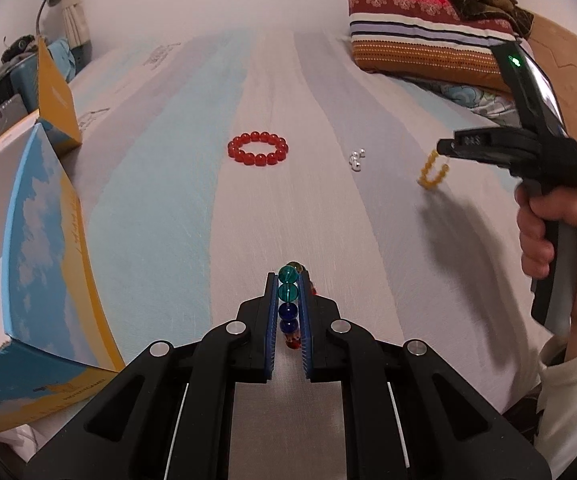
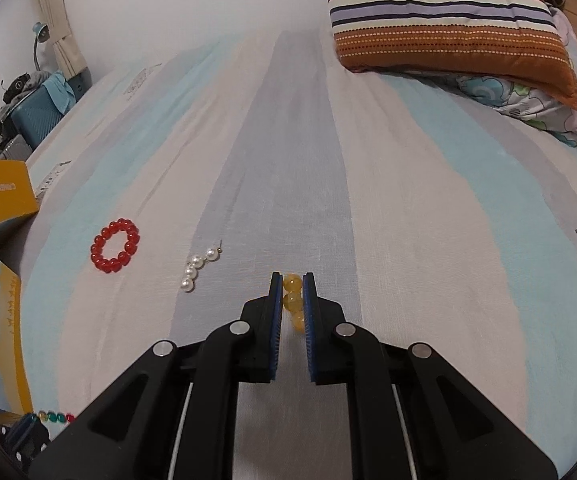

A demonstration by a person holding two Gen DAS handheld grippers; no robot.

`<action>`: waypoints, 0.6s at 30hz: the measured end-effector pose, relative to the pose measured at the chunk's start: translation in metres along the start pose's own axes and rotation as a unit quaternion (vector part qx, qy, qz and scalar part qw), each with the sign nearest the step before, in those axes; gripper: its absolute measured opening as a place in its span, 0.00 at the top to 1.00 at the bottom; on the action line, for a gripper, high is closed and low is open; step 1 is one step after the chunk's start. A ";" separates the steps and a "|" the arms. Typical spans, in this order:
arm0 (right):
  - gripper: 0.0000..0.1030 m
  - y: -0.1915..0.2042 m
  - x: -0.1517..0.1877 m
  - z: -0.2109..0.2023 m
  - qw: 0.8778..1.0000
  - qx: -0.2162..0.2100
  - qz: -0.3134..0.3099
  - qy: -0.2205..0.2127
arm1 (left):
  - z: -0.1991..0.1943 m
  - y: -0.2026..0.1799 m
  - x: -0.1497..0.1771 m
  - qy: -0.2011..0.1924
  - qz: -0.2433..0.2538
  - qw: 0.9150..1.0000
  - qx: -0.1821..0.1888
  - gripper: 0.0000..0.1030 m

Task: Organize jewelry
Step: 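Carry both bracelets into the white box and open both tools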

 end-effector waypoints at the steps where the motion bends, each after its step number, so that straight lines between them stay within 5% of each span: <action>1: 0.91 -0.001 0.001 -0.003 1.000 0.008 -0.002 -0.002 | 0.000 0.000 -0.001 0.000 0.000 1.000 0.001 0.91; 18: 0.91 0.018 0.010 -0.062 1.000 0.016 -0.020 -0.011 | -0.017 0.009 -0.043 -0.001 0.004 1.000 -0.008 0.91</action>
Point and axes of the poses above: each gripper's, at about its wrist camera, not at the fingertips, and z roughly the way its jaws point, y to its left, x to its underside, the point moved 7 cm from there along z, roughly the way its jaws point, and after that the axes turned 9 degrees about -y, right-handed, at the moved point
